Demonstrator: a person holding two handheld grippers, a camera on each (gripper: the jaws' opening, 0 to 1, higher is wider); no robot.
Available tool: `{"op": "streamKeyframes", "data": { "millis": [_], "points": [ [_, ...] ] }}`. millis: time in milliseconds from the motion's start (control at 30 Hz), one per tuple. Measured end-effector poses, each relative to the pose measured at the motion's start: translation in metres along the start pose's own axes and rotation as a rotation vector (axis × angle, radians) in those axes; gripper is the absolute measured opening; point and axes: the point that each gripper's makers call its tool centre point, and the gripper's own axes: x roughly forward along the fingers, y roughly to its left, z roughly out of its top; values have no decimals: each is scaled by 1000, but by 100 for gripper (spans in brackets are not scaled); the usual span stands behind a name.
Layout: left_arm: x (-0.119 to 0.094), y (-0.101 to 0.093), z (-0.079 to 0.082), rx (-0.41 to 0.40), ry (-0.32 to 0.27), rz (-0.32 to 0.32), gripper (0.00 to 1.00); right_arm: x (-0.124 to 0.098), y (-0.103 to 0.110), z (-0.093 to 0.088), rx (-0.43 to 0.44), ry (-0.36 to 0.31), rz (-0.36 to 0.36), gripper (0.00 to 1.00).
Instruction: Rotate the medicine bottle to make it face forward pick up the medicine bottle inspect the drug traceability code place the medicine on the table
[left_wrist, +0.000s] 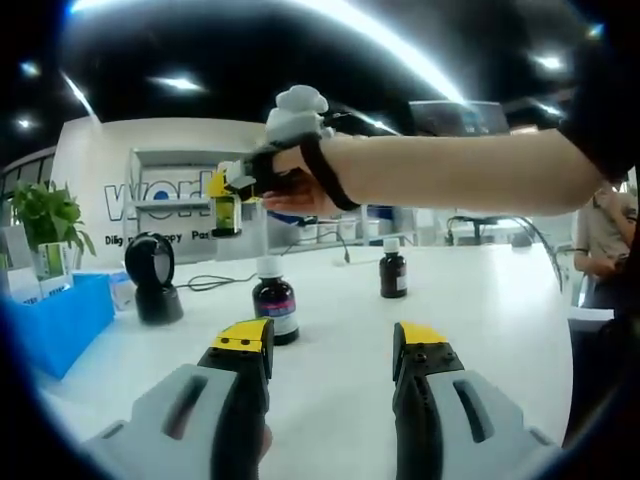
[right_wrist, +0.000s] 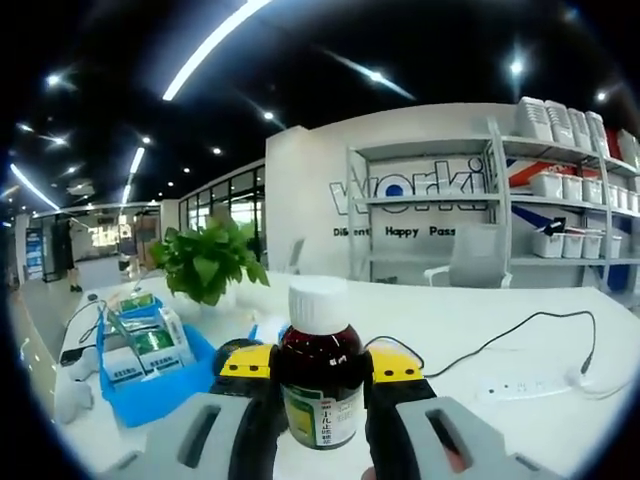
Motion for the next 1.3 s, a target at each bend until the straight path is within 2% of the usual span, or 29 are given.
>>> {"op": "streamKeyframes", "data": {
  "millis": [267,733,1100,1300],
  "points": [
    [0,-1,0,3,1,-3,39,8,-6,-14,-8,26,-7,28],
    [0,-1,0,2,2,-2,38,9,-17,-45,42,72,-18,28],
    [1,-1,-1,0,3,-6,38,16,-33,-57,68,88,-47,28],
    [1,-1,-1,0,4,-8,38,18,-31,-64,67,101,-43,28]
  ]
}}
